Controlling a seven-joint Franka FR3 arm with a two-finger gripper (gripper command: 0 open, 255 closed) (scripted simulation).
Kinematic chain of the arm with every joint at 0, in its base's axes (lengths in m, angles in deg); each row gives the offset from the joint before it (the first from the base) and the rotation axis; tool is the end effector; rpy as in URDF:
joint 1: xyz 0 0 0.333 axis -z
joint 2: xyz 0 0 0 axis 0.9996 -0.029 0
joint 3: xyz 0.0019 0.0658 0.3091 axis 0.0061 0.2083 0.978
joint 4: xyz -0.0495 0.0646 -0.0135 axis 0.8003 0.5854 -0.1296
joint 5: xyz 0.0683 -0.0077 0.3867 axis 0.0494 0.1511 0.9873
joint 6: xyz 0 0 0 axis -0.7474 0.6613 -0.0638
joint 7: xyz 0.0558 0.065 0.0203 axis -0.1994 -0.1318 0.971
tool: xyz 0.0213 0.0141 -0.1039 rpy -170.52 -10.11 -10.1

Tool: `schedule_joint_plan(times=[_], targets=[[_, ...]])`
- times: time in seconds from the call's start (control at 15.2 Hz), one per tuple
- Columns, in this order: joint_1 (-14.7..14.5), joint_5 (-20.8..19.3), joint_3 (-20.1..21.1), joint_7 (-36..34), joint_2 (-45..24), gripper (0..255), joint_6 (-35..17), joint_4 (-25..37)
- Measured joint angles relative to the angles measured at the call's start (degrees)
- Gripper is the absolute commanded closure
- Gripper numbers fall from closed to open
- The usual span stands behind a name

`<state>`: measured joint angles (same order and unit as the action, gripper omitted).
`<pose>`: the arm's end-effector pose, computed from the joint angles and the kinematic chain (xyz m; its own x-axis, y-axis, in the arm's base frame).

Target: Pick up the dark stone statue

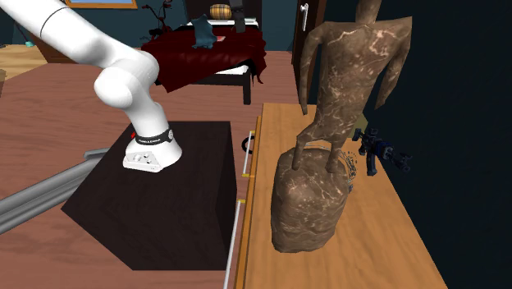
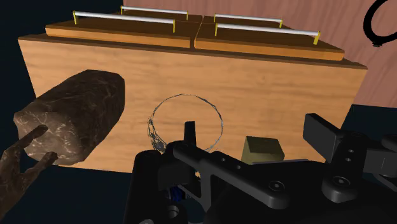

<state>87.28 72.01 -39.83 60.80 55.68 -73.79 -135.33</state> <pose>0.3237 -0.0151 0.6242 0.9895 0.0548 0.1340 0.0416 -0.9942 0.0993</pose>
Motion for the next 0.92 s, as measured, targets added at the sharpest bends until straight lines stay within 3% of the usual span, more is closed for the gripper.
schedule_joint_plan(times=[0.26,0.92], targets=[[0.59,-0.84,-2.56,2.69,-1.65,0,-0.07,2.17],[2.07,-2.04,-15.12,16.42,-12.98,0,0.33,16.53]])
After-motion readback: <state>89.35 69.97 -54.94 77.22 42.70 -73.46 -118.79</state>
